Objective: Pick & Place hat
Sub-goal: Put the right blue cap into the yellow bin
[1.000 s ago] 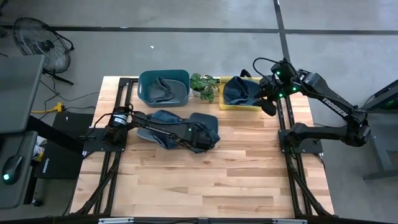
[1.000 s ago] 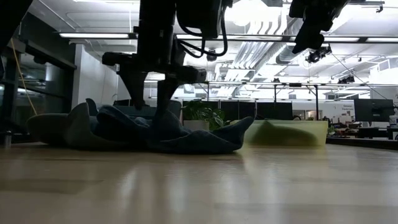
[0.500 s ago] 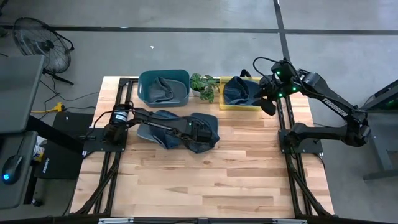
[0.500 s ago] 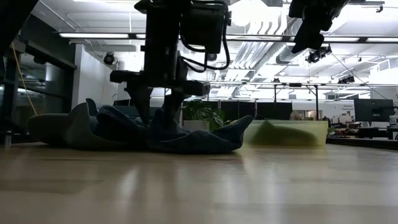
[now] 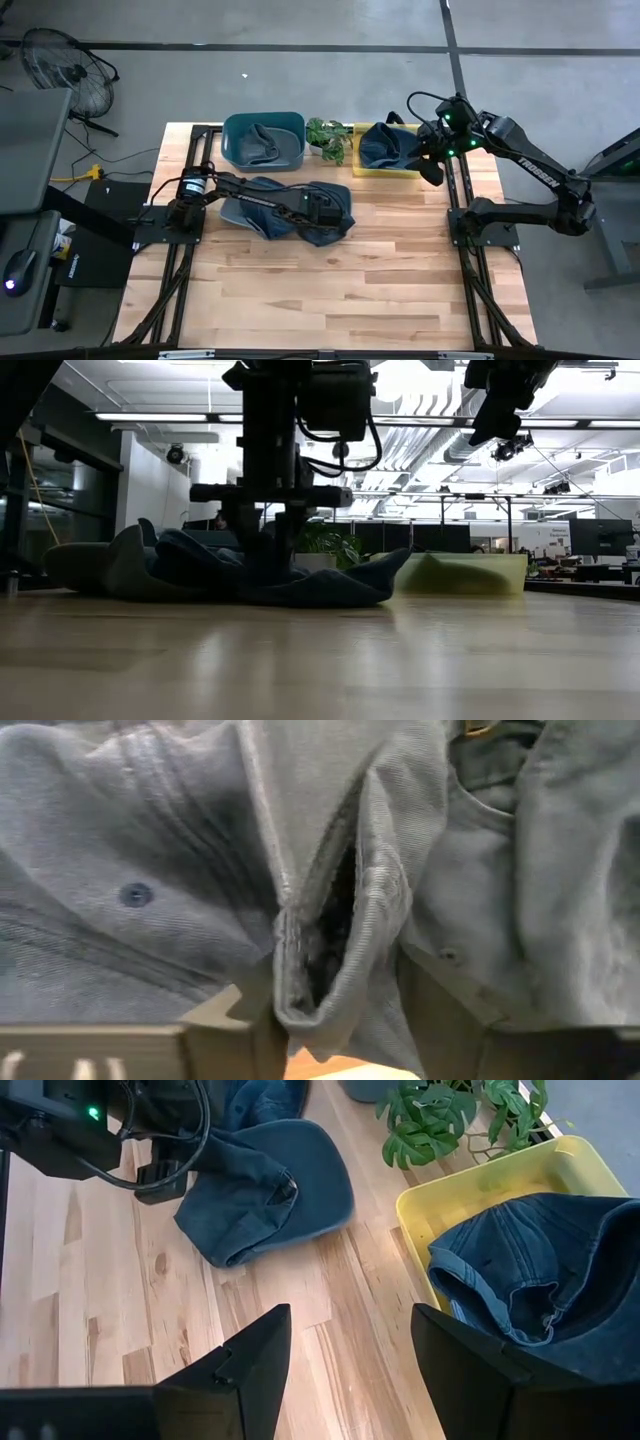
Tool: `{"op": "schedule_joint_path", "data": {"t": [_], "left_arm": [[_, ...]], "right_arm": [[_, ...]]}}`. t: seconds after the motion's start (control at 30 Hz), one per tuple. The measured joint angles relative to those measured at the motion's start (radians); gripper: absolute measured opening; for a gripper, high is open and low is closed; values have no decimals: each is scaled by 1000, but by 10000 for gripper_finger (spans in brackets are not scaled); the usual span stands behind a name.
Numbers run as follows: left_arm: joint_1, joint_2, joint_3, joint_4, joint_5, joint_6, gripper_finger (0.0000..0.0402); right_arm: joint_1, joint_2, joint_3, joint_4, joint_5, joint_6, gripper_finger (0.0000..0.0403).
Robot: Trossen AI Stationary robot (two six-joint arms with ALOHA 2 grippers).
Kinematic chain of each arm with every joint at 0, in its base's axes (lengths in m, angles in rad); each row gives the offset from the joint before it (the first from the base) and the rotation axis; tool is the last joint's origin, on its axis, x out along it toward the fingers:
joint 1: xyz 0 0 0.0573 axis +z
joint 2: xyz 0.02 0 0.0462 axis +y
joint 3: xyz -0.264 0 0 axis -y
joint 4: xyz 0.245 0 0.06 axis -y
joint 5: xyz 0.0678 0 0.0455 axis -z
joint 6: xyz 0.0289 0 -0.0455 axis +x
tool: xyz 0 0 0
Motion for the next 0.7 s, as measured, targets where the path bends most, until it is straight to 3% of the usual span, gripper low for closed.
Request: {"op": "schedule_joint_path", "data": {"t": [0.33, 0.7], "left_arm": [[0, 0, 0, 4, -35, 23, 15], [-1, -67, 6, -1, -21, 176, 5]], "right_arm": [[0, 0, 0, 1, 0, 0, 202], [0, 0, 0, 1, 0, 0, 202]]}}
